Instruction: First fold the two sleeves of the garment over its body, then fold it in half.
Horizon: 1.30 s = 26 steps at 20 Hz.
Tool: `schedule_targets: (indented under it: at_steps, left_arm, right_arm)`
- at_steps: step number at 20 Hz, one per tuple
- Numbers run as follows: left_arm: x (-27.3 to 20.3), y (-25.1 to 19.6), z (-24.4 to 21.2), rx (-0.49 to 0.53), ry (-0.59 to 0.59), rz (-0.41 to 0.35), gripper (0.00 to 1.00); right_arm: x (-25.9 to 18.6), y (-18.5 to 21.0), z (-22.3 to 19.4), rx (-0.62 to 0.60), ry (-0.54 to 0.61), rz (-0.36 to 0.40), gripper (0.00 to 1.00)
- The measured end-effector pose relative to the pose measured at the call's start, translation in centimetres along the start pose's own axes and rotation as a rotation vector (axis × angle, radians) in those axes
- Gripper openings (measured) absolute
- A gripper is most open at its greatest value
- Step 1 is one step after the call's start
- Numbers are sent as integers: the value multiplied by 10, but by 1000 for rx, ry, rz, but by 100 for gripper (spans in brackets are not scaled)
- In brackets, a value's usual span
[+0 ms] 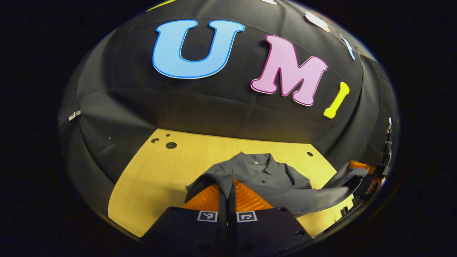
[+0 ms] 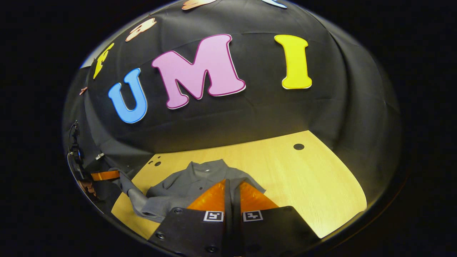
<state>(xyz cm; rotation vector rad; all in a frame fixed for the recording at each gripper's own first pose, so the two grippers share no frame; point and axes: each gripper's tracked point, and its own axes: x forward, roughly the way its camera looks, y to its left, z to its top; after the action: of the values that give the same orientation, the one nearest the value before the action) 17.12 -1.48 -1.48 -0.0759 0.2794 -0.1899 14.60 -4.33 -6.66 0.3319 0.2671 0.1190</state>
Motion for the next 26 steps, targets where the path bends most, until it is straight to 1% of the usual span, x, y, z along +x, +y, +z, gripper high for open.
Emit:
schedule_targets:
  at_steps: [2, 5, 10, 13, 17, 20, 23, 24, 25, 26]
  left_arm:
    - [24, 9, 1, 5, 11, 19, 5]
    - [61, 21, -2, -6, 24, 45, 5]
    - [120, 39, -20, 35, 77, 77, 5]
    - [148, 50, -39, 33, 123, 109, 5]
    - [178, 57, -67, 28, 180, 135, 5]
    - [195, 61, -90, 70, 239, 164, 5]
    - [204, 63, -105, 120, 276, 186, 5]
    - [204, 63, -107, 124, 282, 191, 5]
    - [204, 62, -107, 125, 281, 197, 6]
    - [204, 63, -106, 123, 272, 201, 8]
  right_arm:
    - [24, -8, -3, 0, 18, -18, 5]
    - [63, -13, -10, 11, 54, -18, 5]
    - [123, -26, -27, 8, 122, -39, 5]
    - [154, -38, -48, 1, 171, -54, 5]
    - [182, -50, -82, -4, 244, -69, 5]
    - [196, -55, -103, -9, 283, -77, 5]
    - [206, -59, -123, 11, 335, -88, 5]
    - [208, -60, -128, 15, 350, -88, 5]
    - [209, -61, -130, 16, 356, -90, 7]
    - [208, -61, -131, 18, 362, -87, 9]
